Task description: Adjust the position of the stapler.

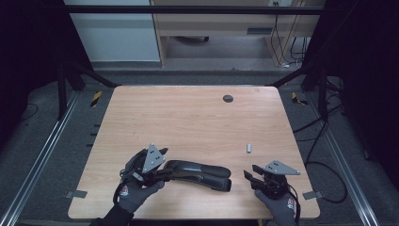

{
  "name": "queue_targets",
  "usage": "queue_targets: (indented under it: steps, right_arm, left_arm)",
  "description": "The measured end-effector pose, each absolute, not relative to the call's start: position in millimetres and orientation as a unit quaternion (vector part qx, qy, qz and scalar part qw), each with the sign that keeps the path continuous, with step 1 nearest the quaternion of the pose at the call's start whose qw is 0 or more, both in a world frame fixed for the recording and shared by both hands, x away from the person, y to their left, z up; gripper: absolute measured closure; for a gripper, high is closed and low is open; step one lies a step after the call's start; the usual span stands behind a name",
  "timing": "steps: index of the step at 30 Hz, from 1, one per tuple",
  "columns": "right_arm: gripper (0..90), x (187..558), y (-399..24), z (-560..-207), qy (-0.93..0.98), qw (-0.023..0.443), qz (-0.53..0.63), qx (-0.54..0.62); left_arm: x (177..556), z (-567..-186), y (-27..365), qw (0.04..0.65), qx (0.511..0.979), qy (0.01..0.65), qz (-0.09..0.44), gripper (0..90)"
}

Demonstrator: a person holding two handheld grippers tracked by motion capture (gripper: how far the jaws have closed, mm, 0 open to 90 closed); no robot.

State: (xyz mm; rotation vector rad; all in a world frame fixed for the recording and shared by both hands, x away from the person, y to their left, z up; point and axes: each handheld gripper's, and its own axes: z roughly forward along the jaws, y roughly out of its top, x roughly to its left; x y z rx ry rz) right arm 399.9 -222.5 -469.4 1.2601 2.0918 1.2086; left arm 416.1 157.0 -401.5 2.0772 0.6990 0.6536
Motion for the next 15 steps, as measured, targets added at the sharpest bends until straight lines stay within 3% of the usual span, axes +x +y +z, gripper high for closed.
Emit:
queue_targets:
  steps: [15]
  right_arm:
    - [76.9,396.1,-214.2,-470.1,0.761,0.187,0.441,0.437]
  left_arm:
    - [409.7,-399.6,136.8,0.406,0.841,0.233,0.271,41.6]
